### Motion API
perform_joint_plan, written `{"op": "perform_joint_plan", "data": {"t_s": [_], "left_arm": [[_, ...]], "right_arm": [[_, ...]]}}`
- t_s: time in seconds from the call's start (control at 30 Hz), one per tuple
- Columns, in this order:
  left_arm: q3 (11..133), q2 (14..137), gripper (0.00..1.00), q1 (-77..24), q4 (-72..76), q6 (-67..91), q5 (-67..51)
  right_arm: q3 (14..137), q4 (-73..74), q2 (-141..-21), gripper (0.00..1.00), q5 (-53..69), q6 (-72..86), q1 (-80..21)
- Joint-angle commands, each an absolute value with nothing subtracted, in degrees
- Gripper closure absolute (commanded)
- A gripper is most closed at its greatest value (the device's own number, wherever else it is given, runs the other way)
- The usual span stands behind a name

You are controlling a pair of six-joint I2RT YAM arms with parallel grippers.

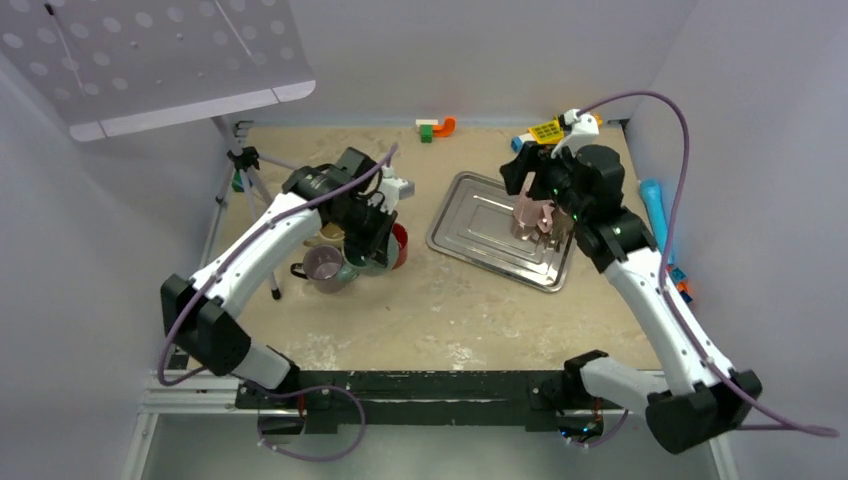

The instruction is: Turn the mug right side up

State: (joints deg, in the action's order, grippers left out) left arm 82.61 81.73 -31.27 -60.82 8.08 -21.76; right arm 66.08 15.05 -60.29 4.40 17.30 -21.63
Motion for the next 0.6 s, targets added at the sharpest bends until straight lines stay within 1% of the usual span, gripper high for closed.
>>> {"op": "perform_joint_plan", "data": {"t_s": [0.0, 0.07, 0.1, 0.2, 0.23, 0.27, 0.37, 0.57], "left_arm": [[89.9, 84.8, 1.0, -33.7, -76.4, -8.1, -18.5], [88.7, 85.9, 1.0, -35.1, -76.0, -11.5, -16.1], [87.8, 86.4, 1.0, -35.7, -75.5, -13.0, -15.2], [85.2, 88.8, 1.0, -37.3, -74.4, -15.5, -15.2], [84.4, 89.6, 1.0, -37.8, -74.2, -15.8, -15.2], [83.7, 90.2, 1.0, -38.0, -73.1, -15.8, -15.4], [80.7, 90.5, 1.0, -38.1, -68.9, -14.2, -16.3], [75.1, 93.1, 1.0, -38.1, -64.8, -14.9, -16.2]], "right_arm": [[68.5, 24.2, -69.4, 0.23, -11.1, 15.8, -15.7], [69.8, 23.6, -73.9, 0.26, -14.0, 13.5, -14.8], [70.6, 23.6, -76.0, 0.29, -14.7, 12.5, -14.1], [71.3, 22.8, -81.4, 0.45, -12.3, 10.5, -11.3], [71.2, 22.4, -82.3, 0.47, -11.0, 10.3, -10.2], [70.7, 21.5, -83.9, 0.47, -9.6, 10.0, -9.0], [70.9, 19.8, -87.7, 0.37, -7.1, 8.4, -7.5], [74.6, 19.3, -94.5, 0.27, -9.5, 5.3, -7.3]]}}
